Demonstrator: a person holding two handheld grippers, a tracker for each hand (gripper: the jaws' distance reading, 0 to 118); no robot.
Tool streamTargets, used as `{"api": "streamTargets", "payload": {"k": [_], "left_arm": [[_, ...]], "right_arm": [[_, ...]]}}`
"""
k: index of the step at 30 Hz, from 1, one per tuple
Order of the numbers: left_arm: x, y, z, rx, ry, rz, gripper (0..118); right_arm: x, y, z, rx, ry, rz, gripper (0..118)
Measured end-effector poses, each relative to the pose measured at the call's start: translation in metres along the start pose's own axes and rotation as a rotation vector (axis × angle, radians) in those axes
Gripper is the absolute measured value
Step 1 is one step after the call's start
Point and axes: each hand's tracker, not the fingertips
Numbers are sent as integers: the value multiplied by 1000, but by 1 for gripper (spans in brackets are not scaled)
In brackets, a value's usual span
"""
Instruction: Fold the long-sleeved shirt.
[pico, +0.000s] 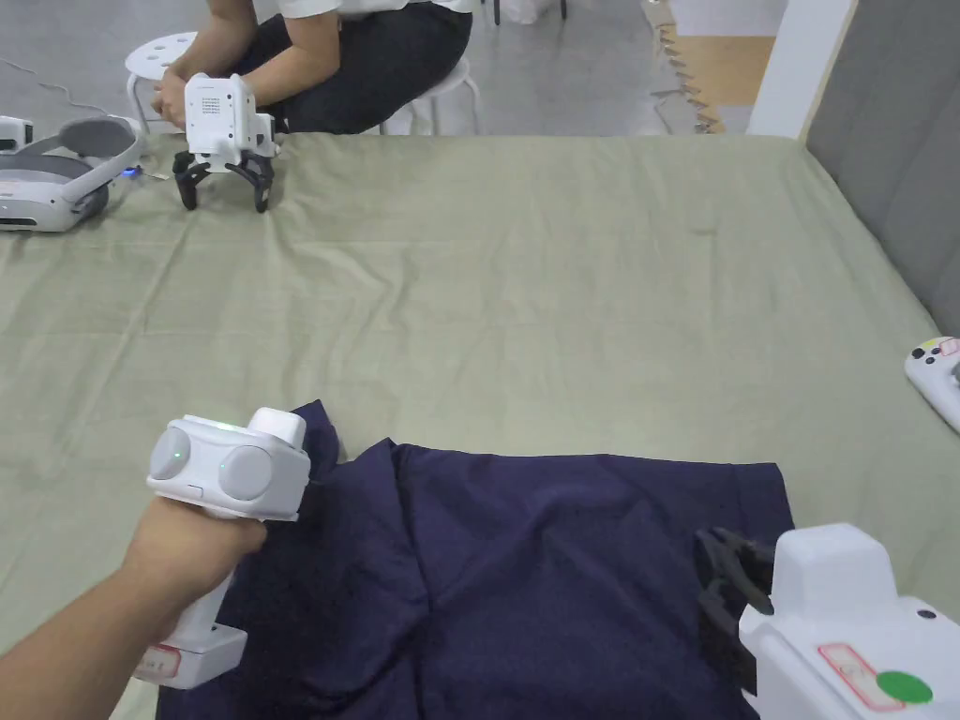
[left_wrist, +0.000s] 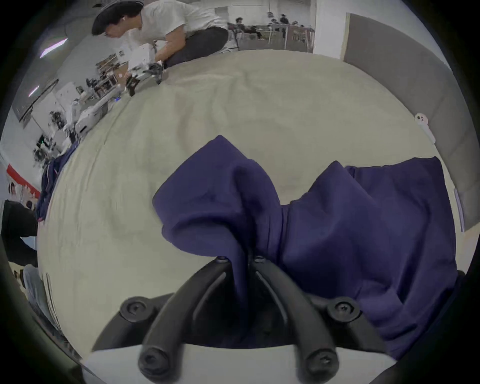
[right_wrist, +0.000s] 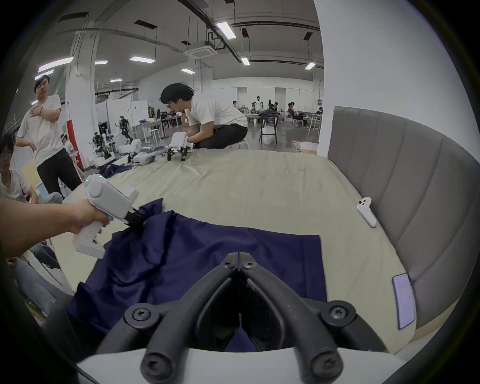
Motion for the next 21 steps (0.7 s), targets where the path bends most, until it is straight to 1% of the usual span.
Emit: {"api": "streamTargets", "payload": {"k": [1,2,3,4,5,6,7,9,12,13,17,18,19,20,21], "left_arm": [[-2,0,0,-5,-7,6,11],[-3,0,-1,-8,-11,8,11],[1,-1,5,-8,-11,8,11],[2,-1,5,-13,-11,9,11],[4,-1,5,-19,-7,10,11],[7,1,5,-27,-1,2,11],[8,2,6,-34,3,-2,11],[10,3,6,-44,7,-3,11],[10,5,6,-54,10,-11,11],[11,4,6,-54,13,-15,11],[10,6,5,-57,13,-10,11],[11,5,6,-57,12,-9,11],[9,8,4,-59,12,-9,11],[9,8,4,-58,13,-12,11],[10,7,5,-59,15,-14,11]], "right_arm": [[11,6,-9,-8,-10,-1,7],[28,14,-28,-40,-25,-4,22],[44,20,-50,-89,-50,14,49],[61,25,-75,-137,-74,27,89],[85,23,-107,-205,-100,44,110],[100,27,-132,-259,-103,53,116],[113,27,-155,-313,-87,52,113],[132,31,-194,-425,-107,32,110],[148,25,-230,-475,-95,-5,110],[151,17,-228,-493,-93,-29,110],[153,4,-250,-522,-76,-15,108],[152,2,-252,-523,-87,-11,103],[151,1,-252,-525,-90,-7,93],[150,0,-251,-523,-65,-12,88],[144,3,-247,-519,-73,-12,84]]}}
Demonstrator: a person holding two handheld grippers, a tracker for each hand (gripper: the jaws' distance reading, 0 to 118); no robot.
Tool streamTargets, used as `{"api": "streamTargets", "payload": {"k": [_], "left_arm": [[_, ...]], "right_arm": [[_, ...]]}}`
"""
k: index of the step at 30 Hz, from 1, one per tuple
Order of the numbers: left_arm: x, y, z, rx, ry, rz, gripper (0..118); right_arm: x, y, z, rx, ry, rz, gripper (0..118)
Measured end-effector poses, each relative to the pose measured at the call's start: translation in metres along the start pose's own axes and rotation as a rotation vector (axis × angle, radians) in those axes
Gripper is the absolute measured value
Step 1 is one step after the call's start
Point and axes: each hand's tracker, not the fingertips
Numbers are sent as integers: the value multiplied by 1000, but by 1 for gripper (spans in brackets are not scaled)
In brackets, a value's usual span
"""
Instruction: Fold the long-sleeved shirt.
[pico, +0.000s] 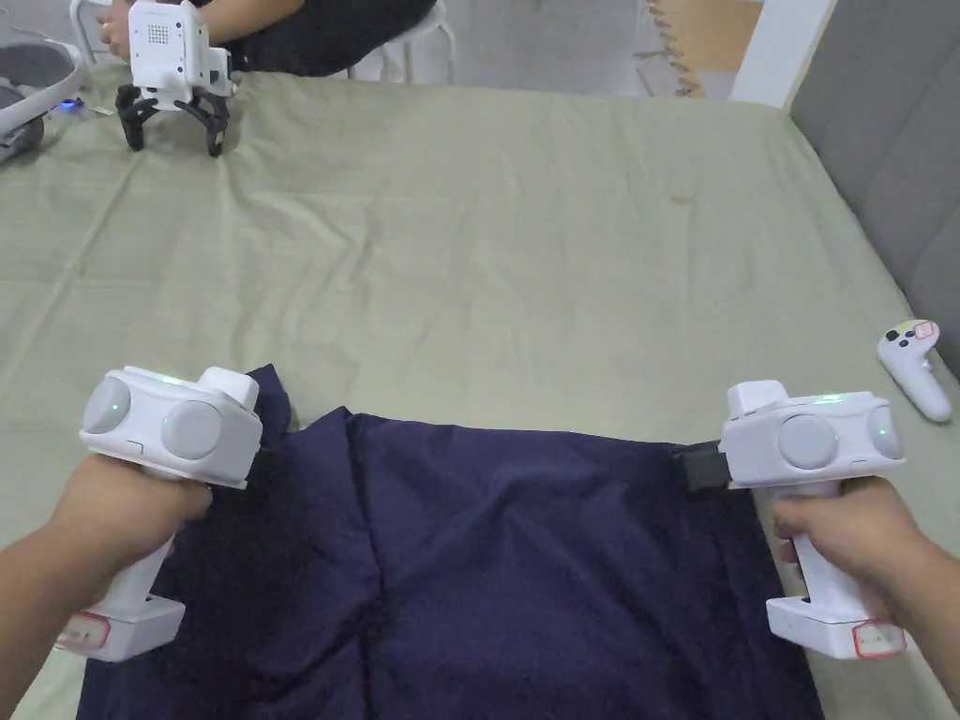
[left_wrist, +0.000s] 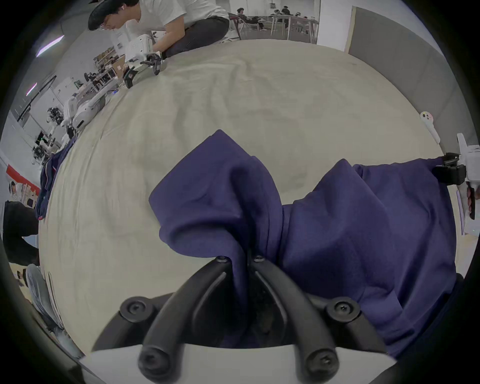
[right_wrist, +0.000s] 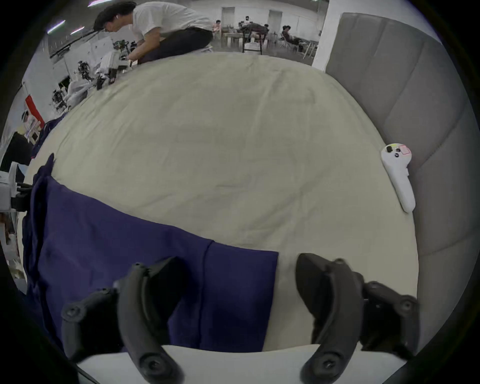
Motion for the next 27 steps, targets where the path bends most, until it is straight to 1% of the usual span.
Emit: {"api": "streamTargets", "payload": {"k": [1,2,3,4,5,6,7,10,14,17,19,21,24,26,27], "left_arm": [[1,0,0,-1,2,1,11],[-1,2,-2,-2,4,0,11],[1,2,-1,-3,9,-3,11],[3,2,0,-1,16,-4,11],[4,1,0,2,23,-8,11],[3,0,1,9,26,-9,11],[0,-1,3,21,22,3,11],[-11,-9,19,112,0,120,10],[-12,-15,46,171,-10,65,10],[-16,-16,66,224,-25,108,10],[-17,-19,81,290,-35,123,10],[-12,-31,95,343,-21,102,10],[-11,-54,112,410,-46,115,10],[-8,-73,123,450,-45,98,10],[-7,-82,128,459,-47,88,10]], "right_arm": [[-1,0,2,3,0,0,71],[-1,1,4,7,46,-2,71],[-3,2,6,9,38,7,67],[-8,0,8,11,34,21,61],[-9,1,9,15,54,29,52],[-11,0,11,18,61,36,35],[-14,0,13,20,40,50,9],[-13,-2,21,41,42,58,9],[-7,-1,46,110,70,69,8],[-4,-1,59,147,73,69,8],[-5,-5,75,208,71,73,8],[-6,-16,93,276,73,72,8],[-3,-46,122,368,78,66,8],[-2,-71,140,406,77,56,8],[-4,-82,146,413,73,63,8]]}}
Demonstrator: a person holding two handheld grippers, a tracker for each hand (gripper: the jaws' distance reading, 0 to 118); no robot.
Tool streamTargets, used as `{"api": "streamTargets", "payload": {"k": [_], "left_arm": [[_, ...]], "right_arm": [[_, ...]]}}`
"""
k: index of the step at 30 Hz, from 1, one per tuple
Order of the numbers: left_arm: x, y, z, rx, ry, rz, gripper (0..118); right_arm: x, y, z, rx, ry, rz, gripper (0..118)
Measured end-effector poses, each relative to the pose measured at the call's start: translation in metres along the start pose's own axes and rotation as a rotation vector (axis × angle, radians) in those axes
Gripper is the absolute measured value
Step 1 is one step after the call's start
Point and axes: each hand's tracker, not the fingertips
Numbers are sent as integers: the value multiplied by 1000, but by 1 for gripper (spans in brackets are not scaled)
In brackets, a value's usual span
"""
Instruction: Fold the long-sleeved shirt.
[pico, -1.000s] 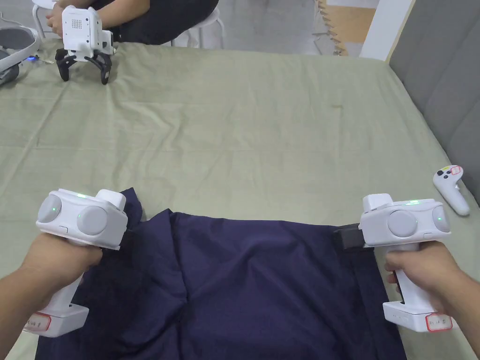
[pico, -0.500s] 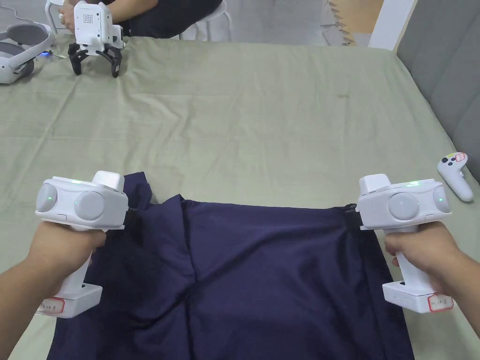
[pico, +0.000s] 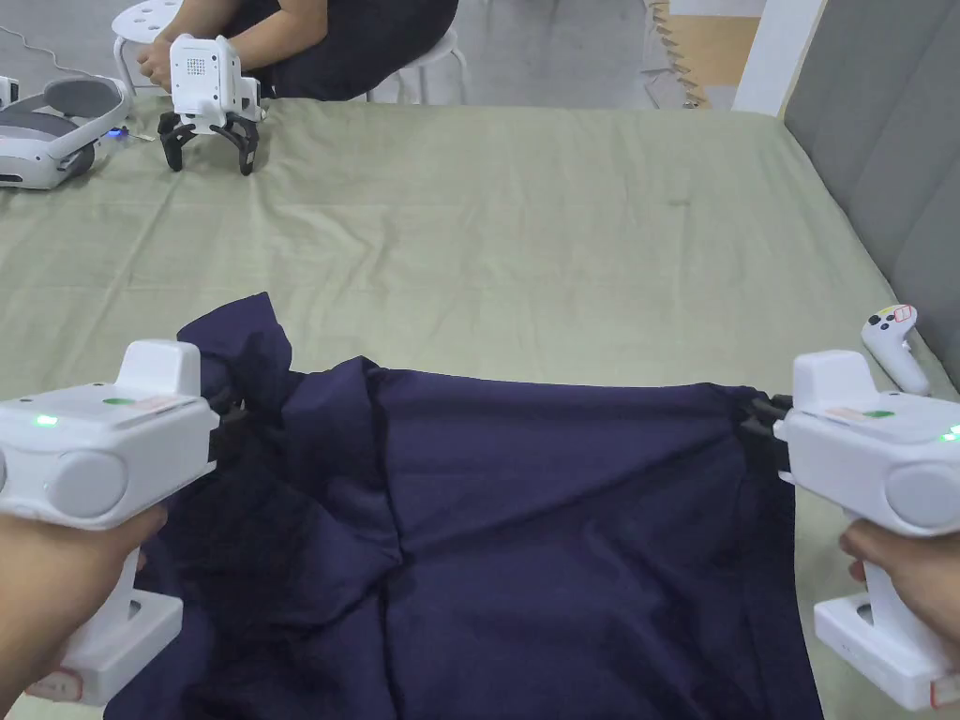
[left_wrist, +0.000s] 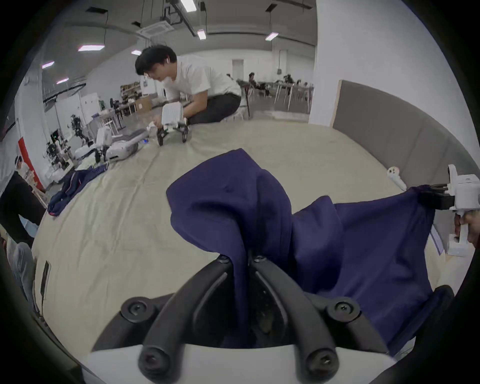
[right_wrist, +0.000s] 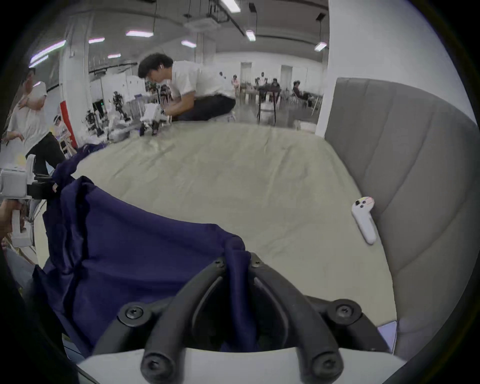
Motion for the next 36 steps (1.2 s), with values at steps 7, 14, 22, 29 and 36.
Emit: {"api": "streamTargets", "payload": {"k": [7,14,22,29,36], "left_arm": [[4,-37,54,40,-40,-34,10],[4,-89,99,40,-86,-180,10],[5,-154,109,-69,-146,-367,10],[19,-160,89,-177,-126,-468,11],[11,-145,106,-249,-86,-323,79]], "right_arm": [[-17,-57,57,15,-11,87,8],[-23,-100,98,-46,-26,65,8],[-38,-142,107,-172,-26,57,8],[-42,-139,88,-314,-17,90,9],[-38,-134,95,-326,5,62,92]]}}
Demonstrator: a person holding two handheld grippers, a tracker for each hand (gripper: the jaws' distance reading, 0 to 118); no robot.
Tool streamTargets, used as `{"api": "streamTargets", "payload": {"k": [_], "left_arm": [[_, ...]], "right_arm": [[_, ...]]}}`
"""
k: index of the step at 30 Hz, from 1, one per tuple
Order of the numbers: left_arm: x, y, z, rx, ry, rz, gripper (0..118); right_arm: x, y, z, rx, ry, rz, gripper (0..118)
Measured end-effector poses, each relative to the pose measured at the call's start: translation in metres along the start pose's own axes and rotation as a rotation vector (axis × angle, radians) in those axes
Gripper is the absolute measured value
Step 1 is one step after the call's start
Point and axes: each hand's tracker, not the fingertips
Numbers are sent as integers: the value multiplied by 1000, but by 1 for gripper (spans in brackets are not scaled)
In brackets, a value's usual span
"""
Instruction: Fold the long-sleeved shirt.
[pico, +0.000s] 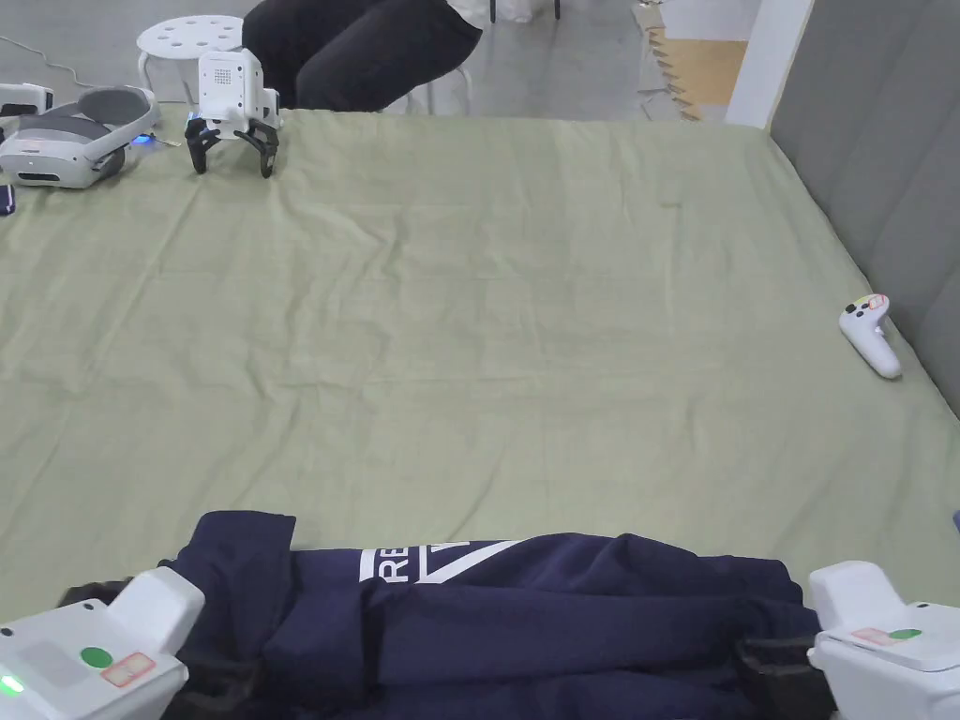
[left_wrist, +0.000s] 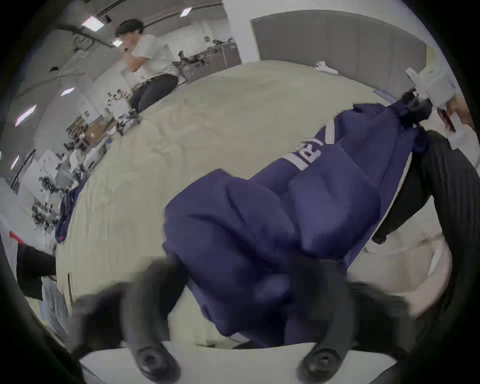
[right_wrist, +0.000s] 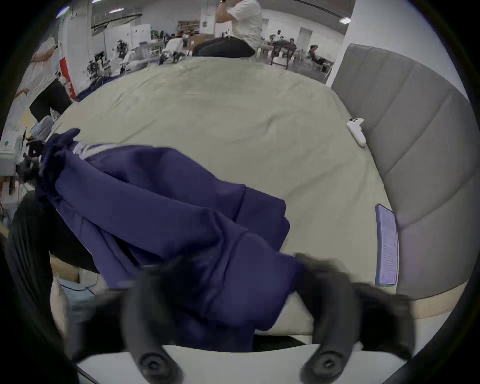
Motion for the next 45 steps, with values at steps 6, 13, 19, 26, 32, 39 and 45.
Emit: {"api": "streamTargets", "payload": {"k": [6,13,19,26,32,39,45], "left_arm": [[-39,33,110,247,24,335,107],[14,126,143,608,231,366,100],[70,138,109,693,268,442,63],[91,121,79,585,193,471,2],[8,105,73,410,-55,514,2],[-130,31,-1,16,-422,689,106],[-214,-52,-73,-84,-536,940,107]], "right_arm": [[13,36,77,283,32,-110,98],[-79,80,132,678,-41,-230,91],[-143,88,114,685,-65,-125,36],[-153,90,109,664,-39,-123,0],[-149,90,111,668,-16,-114,0],[-146,83,98,612,26,-117,0],[-157,80,83,556,34,-68,0]]}}
